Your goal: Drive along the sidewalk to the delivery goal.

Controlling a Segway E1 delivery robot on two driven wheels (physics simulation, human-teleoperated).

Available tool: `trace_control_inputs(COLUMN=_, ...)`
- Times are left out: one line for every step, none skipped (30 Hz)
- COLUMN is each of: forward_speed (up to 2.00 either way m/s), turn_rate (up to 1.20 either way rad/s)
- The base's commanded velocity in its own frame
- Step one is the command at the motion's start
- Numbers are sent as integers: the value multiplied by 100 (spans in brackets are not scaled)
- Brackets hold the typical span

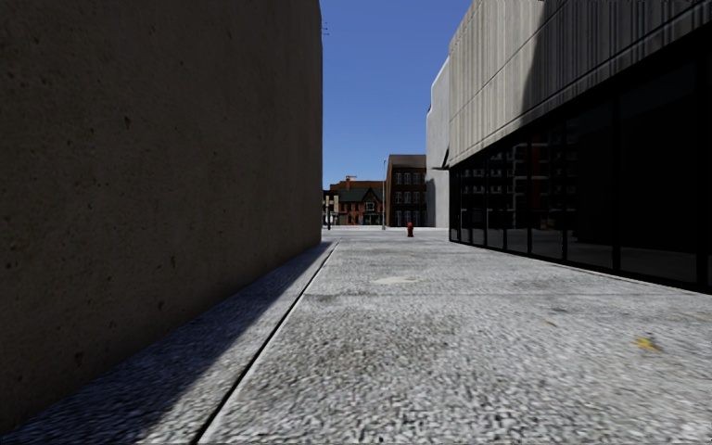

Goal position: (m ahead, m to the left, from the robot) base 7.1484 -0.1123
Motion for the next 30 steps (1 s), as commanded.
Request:
trace_control_inputs(forward_speed=200, turn_rate=0)
trace_control_inputs(forward_speed=200, turn_rate=0)
trace_control_inputs(forward_speed=200, turn_rate=0)
trace_control_inputs(forward_speed=200, turn_rate=0)
trace_control_inputs(forward_speed=200, turn_rate=0)
trace_control_inputs(forward_speed=200, turn_rate=0)
trace_control_inputs(forward_speed=200, turn_rate=0)
trace_control_inputs(forward_speed=200, turn_rate=0)
trace_control_inputs(forward_speed=200, turn_rate=0)
trace_control_inputs(forward_speed=200, turn_rate=0)
trace_control_inputs(forward_speed=200, turn_rate=0)
trace_control_inputs(forward_speed=200, turn_rate=0)
trace_control_inputs(forward_speed=200, turn_rate=0)
trace_control_inputs(forward_speed=200, turn_rate=0)
trace_control_inputs(forward_speed=200, turn_rate=0)
trace_control_inputs(forward_speed=200, turn_rate=0)
trace_control_inputs(forward_speed=200, turn_rate=0)
trace_control_inputs(forward_speed=200, turn_rate=0)
trace_control_inputs(forward_speed=200, turn_rate=0)
trace_control_inputs(forward_speed=200, turn_rate=0)
trace_control_inputs(forward_speed=200, turn_rate=0)
trace_control_inputs(forward_speed=200, turn_rate=0)
trace_control_inputs(forward_speed=200, turn_rate=0)
trace_control_inputs(forward_speed=200, turn_rate=0)
trace_control_inputs(forward_speed=200, turn_rate=0)
trace_control_inputs(forward_speed=200, turn_rate=0)
trace_control_inputs(forward_speed=200, turn_rate=0)
trace_control_inputs(forward_speed=200, turn_rate=45)
trace_control_inputs(forward_speed=200, turn_rate=57)
trace_control_inputs(forward_speed=200, turn_rate=57)
